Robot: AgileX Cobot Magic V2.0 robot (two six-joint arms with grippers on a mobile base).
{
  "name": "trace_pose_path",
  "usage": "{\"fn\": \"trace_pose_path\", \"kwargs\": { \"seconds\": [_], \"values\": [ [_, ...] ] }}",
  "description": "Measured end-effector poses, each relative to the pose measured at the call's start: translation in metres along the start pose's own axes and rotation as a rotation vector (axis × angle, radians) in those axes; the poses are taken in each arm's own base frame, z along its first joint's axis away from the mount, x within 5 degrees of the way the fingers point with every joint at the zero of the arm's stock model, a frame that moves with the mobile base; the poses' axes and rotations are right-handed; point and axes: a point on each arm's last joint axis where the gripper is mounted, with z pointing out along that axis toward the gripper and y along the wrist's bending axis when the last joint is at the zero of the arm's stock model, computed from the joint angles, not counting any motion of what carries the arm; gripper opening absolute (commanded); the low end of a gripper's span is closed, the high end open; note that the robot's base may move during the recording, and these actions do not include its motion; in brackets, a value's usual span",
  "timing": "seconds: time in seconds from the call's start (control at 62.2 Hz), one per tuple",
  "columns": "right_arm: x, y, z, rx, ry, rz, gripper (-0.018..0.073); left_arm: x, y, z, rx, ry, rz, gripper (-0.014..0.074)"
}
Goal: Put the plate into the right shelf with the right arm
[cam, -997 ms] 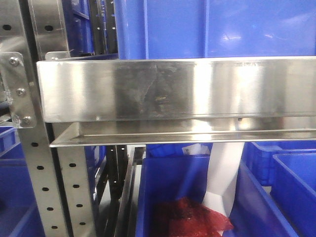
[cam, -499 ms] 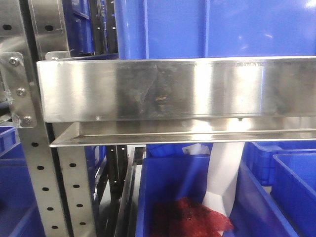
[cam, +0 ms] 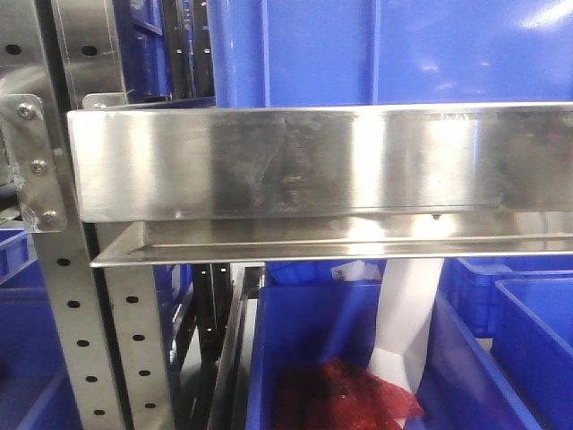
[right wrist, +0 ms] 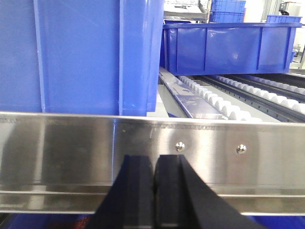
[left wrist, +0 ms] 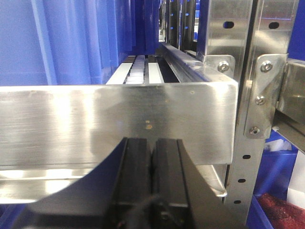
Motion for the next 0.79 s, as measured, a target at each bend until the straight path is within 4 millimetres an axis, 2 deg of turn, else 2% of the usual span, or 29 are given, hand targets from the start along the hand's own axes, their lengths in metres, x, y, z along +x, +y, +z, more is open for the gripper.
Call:
{"fn": "trace_pose_path", "kwargs": {
  "seconds": [0.788],
  "values": [
    [0.0000, 0.0000, 0.0000, 0.000, 0.000, -0.002, 0.0050, 0.0000, 0.0000, 0.0000, 0.000, 0.000, 0.000, -0.0047]
  ]
}}
